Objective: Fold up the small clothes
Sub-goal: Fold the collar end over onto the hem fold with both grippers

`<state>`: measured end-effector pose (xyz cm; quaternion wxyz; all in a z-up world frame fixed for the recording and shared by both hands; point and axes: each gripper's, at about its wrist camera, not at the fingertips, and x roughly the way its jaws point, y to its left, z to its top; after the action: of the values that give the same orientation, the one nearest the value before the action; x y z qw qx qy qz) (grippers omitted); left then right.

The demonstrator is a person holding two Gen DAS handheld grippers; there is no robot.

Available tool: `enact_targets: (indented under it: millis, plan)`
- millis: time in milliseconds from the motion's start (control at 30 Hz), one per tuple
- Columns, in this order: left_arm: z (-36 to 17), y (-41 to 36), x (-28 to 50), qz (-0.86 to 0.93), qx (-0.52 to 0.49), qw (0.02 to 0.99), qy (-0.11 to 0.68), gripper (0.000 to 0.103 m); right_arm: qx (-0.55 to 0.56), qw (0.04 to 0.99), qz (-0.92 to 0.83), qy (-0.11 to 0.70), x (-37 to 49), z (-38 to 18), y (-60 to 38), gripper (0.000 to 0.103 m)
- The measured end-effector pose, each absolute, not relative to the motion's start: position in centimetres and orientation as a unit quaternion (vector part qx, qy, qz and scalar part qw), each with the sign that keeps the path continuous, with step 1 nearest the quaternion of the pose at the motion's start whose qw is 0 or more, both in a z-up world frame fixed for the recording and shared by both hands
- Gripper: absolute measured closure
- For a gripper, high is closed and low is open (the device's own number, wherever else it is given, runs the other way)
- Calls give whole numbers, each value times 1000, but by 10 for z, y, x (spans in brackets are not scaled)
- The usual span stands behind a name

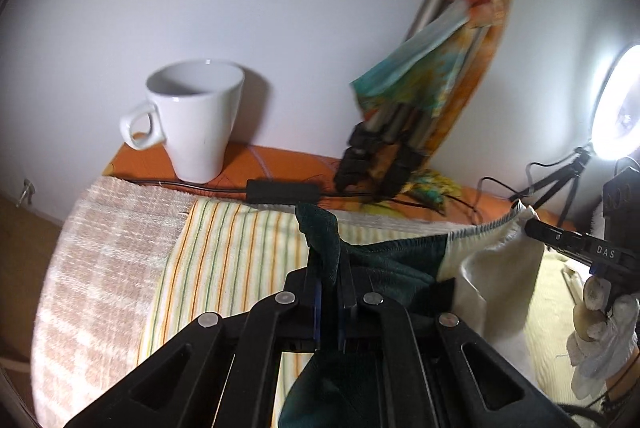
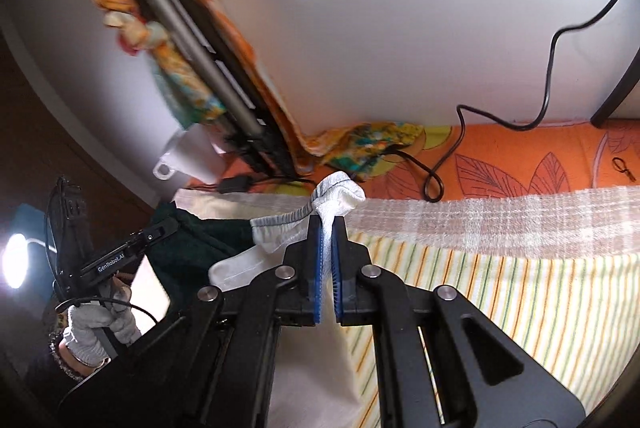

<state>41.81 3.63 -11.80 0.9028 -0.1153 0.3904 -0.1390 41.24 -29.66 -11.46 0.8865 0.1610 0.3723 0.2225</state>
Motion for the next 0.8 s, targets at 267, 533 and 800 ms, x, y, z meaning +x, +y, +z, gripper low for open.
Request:
enact_targets:
  millis: [267, 533, 800]
  plan:
    - [-83, 34, 362, -149, -95, 912, 369, 102, 157, 891, 238, 354, 357, -80, -294, 98]
    - [-59, 40, 285, -158, -90, 916, 358, 102, 128, 894, 251, 347, 271, -68, -285, 98]
    - [-74, 40, 201, -170, -67, 911, 369, 101, 115, 894, 255, 351, 182, -93, -279, 98]
